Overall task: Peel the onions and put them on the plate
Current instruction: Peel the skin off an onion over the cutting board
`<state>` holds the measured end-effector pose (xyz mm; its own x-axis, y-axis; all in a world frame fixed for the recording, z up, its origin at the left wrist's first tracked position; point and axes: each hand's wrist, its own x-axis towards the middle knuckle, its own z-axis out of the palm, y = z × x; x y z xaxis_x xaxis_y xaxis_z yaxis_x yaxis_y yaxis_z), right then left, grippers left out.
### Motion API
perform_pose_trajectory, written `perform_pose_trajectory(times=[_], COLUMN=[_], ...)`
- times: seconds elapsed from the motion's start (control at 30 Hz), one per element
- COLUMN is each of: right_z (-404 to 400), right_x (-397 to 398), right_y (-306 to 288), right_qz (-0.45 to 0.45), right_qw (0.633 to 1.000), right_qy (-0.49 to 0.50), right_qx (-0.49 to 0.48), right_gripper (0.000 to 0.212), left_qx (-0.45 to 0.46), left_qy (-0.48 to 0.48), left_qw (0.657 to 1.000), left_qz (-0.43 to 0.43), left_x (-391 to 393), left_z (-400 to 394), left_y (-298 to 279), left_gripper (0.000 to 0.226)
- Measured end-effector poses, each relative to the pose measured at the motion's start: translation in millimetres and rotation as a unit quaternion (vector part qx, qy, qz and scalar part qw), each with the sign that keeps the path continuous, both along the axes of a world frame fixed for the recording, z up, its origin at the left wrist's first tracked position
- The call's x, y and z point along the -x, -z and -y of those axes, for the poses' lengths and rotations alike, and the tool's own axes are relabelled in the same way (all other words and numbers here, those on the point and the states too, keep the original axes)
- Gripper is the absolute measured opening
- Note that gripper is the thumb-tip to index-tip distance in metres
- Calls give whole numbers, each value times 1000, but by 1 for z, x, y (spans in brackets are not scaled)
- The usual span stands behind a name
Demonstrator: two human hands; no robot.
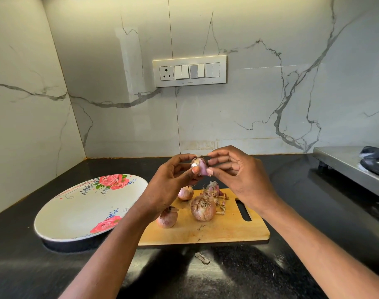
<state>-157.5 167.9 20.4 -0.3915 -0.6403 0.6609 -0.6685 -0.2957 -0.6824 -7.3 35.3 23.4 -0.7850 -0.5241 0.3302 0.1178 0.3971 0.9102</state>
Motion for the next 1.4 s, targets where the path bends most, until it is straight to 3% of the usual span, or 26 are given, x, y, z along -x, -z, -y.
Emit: perform_pose_trajectory(times=[0.57, 0.87, 1.07, 1.4], right_z=[1, 3, 0, 6], right_x=[-9, -9, -9, -6], right_y=[-1, -4, -6, -2], right_qz=[-6, 61, 93, 118], right_qw=[999, 997, 995, 992], right_qy=[34, 34, -31, -14], right_qx=[-3, 24, -4, 29], right_gripper=[36, 31, 38, 22], left_qx=[20, 3, -10, 16], left_qy=[9, 40, 42, 32], left_qw=[1000, 999, 999, 999], left_qz=[-2, 0, -14, -17], left_x=[1, -1, -2, -2], left_z=[-1, -1, 1, 1], left_y=[0, -2, -1, -3], left_gripper=[49, 37, 43, 40])
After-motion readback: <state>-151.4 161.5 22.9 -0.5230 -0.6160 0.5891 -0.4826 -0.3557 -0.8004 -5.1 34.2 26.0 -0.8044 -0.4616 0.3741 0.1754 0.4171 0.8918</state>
